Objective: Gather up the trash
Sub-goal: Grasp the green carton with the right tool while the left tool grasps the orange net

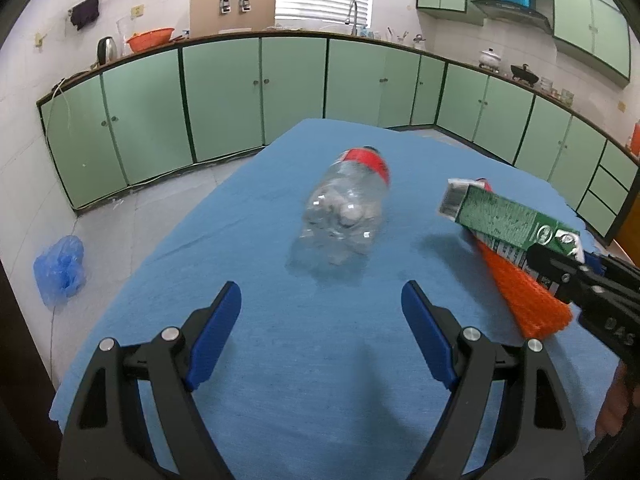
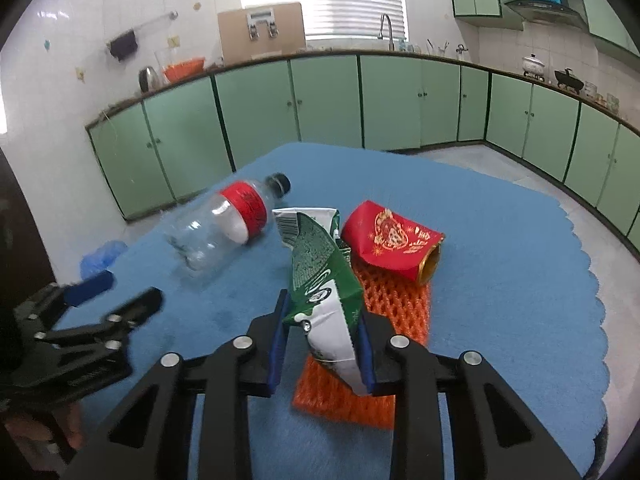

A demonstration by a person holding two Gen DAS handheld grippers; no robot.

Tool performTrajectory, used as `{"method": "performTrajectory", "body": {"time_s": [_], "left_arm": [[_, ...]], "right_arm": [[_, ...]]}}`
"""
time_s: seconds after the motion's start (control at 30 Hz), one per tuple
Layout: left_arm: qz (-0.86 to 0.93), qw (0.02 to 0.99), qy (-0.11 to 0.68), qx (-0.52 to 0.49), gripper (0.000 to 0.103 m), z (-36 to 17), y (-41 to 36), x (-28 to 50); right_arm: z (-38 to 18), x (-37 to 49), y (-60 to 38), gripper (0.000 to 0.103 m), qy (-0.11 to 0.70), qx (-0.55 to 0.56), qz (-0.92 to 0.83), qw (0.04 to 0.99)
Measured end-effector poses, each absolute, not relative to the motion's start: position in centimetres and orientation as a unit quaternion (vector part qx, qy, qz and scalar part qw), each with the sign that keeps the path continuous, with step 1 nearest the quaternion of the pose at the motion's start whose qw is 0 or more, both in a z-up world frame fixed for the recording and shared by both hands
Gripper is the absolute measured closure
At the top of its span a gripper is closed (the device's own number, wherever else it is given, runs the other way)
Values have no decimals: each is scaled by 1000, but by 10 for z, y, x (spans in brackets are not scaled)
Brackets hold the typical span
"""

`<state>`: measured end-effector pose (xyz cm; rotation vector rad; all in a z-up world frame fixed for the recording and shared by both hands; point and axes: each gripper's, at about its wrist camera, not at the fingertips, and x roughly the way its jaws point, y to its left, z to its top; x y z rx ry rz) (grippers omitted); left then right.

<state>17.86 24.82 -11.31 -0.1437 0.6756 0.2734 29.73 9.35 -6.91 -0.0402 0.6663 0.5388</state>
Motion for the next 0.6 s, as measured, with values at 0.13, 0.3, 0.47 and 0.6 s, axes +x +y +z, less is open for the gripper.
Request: {"method": "performTrajectory", "body": {"time_s": [0.13,0.3,0.47,0.6], "left_arm": [[118,934,330,-69,23,-110,232,181],[87,937,332,-69,23,-111,197,186],[49,937,338,-68,23,-116,156,195],[28,936,343,-68,23,-119,130,205]], "right_arm": [[-53,285,76,74,298,-9,263,917],[-39,282,38,73,287,10,224,931],[-40,280,2,73,288,4,183,940],[-46,281,-22,73,295,14,164,941]]}}
